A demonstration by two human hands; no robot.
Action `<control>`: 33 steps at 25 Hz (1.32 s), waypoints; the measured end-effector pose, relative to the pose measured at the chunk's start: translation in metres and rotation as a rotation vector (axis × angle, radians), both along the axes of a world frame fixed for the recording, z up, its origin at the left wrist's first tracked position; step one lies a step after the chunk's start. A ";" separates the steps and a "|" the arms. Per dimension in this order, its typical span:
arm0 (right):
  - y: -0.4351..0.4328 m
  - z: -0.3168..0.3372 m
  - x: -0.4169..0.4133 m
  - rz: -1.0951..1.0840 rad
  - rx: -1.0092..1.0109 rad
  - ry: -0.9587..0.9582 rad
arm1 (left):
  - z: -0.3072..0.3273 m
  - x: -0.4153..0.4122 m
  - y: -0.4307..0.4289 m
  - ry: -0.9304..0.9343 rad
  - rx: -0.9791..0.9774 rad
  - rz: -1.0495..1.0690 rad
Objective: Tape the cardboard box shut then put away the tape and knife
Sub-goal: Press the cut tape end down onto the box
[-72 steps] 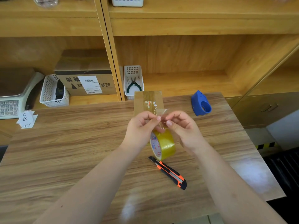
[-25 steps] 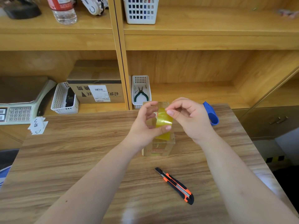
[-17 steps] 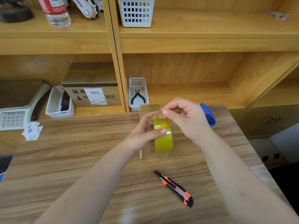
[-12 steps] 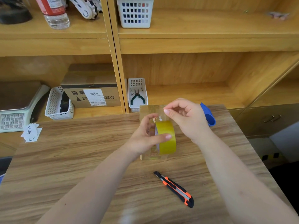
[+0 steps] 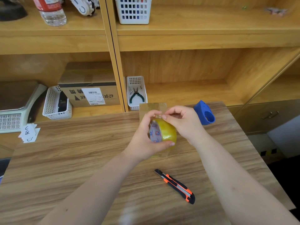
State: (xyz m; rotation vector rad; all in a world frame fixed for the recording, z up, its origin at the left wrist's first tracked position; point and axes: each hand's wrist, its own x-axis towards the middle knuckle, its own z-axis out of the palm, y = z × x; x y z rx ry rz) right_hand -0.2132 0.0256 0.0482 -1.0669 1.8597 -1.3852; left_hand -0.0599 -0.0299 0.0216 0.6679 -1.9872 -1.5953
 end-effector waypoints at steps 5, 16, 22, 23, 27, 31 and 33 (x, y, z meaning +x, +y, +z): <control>0.005 -0.004 0.006 -0.050 0.008 -0.141 | -0.006 0.007 -0.004 -0.043 -0.066 0.010; 0.006 -0.008 0.017 -0.091 -0.005 0.020 | -0.005 0.025 -0.014 -0.142 -0.176 -0.001; 0.020 -0.015 0.025 0.340 0.175 0.076 | 0.002 0.029 -0.027 -0.280 -0.291 -0.061; 0.021 -0.016 0.027 0.363 0.225 0.117 | 0.003 0.028 -0.027 -0.323 -0.347 -0.092; 0.022 -0.016 0.038 0.362 0.323 0.238 | 0.005 0.025 -0.024 -0.507 -0.643 -0.196; 0.022 -0.019 0.035 0.389 0.340 0.261 | 0.007 0.021 -0.020 -0.521 -0.776 -0.244; 0.025 -0.020 0.030 0.392 0.336 0.297 | 0.007 0.017 -0.017 -0.524 -0.857 -0.258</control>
